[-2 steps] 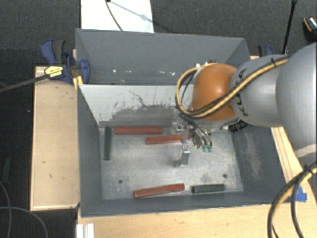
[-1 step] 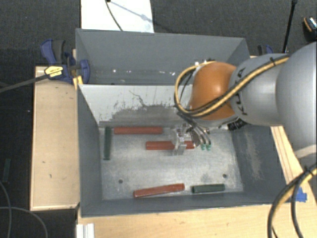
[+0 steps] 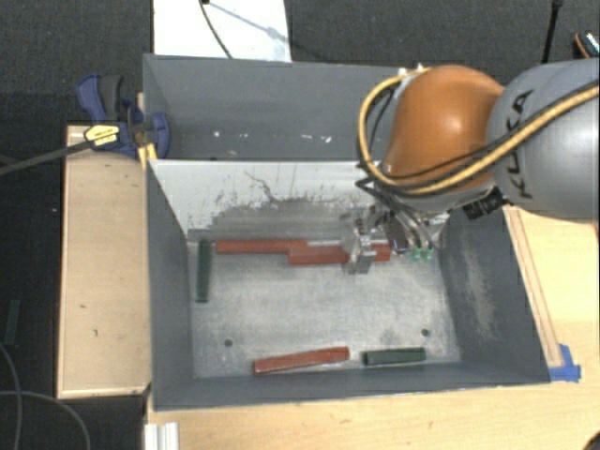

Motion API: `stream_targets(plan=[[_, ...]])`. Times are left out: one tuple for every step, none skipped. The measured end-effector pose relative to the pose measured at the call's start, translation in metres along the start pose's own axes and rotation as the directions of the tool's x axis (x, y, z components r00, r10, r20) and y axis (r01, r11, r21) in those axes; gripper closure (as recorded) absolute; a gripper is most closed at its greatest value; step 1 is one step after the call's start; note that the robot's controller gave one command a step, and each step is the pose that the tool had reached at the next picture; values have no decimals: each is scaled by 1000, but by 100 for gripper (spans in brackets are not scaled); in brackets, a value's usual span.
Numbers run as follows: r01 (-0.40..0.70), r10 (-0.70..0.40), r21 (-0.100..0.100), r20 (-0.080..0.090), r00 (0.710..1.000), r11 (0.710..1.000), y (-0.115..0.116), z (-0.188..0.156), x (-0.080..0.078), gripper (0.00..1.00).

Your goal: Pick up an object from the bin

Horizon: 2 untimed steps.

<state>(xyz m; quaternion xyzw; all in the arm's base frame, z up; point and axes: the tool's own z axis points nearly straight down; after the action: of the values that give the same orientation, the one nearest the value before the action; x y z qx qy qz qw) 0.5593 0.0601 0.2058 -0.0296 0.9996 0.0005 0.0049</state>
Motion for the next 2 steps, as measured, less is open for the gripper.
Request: stream_targets(plan=[[-3,3,0,-7,1000,1000,0,5,1,0],[-10,10,0,-13,1000,1000,-22,138,-17,0]])
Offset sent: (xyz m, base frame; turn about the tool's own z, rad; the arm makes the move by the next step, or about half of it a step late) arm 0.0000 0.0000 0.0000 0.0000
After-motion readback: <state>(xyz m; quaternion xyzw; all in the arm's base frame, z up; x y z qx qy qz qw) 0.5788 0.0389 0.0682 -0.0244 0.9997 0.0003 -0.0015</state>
